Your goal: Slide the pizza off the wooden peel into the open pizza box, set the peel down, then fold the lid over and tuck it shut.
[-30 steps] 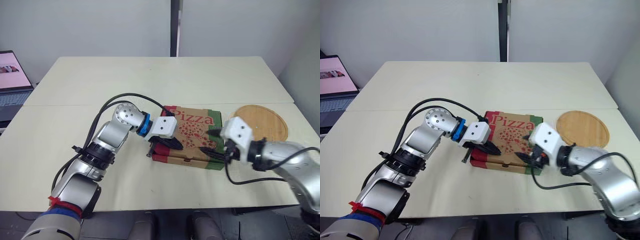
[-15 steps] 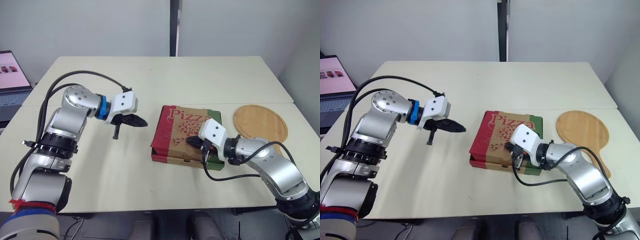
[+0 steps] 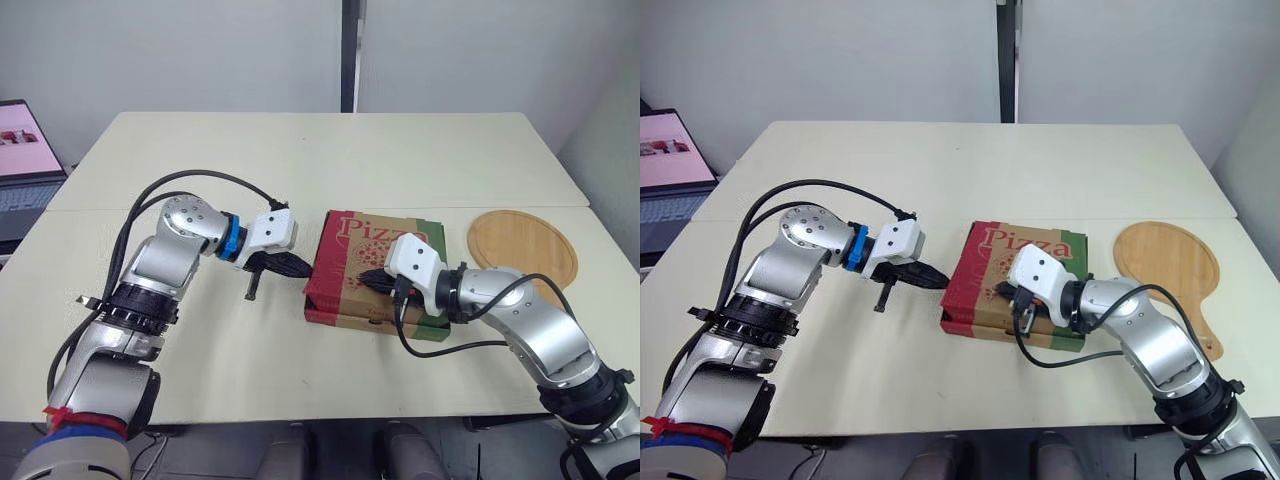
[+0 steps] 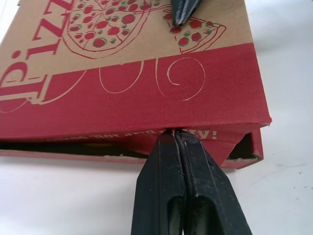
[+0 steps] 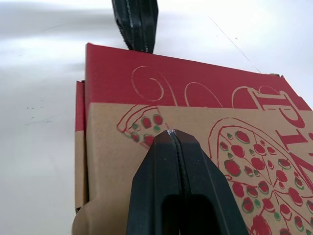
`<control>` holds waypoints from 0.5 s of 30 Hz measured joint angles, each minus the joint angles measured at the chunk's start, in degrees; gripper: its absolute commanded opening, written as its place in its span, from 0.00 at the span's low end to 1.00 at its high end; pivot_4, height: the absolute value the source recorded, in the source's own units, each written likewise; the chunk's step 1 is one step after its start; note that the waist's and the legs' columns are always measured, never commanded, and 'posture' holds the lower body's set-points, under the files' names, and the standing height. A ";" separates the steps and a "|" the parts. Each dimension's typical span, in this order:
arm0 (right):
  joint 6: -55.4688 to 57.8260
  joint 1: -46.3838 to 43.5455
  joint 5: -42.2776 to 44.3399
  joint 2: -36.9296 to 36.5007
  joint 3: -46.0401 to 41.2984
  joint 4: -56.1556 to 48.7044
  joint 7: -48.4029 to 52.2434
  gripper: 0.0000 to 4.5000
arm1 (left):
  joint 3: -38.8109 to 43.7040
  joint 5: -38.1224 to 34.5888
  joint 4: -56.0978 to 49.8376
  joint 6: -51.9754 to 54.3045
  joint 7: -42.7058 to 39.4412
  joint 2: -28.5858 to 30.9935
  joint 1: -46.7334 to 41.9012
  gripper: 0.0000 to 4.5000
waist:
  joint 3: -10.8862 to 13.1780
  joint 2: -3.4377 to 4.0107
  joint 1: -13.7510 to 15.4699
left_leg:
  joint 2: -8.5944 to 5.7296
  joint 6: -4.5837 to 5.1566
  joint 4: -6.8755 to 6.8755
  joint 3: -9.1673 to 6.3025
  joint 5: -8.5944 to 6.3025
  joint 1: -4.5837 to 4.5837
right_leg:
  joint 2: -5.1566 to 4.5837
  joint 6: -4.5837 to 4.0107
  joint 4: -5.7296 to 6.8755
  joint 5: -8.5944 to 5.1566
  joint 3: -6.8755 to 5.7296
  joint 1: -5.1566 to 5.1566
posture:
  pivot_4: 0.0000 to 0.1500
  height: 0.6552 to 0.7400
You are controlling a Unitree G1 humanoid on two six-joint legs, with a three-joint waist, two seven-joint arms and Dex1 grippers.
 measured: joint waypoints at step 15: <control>0.02 0.01 -0.37 0.95 0.42 0.15 0.11 0.01 | -0.01 -0.54 -4.56 3.83 4.41 -1.85 3.13 0.00 | 0.00 0.00 0.23 | -0.02 0.00 0.01 0.00 0.00 0.00 | -0.01 0.00 -0.02 0.00 0.00 0.03 | 1.00 0.90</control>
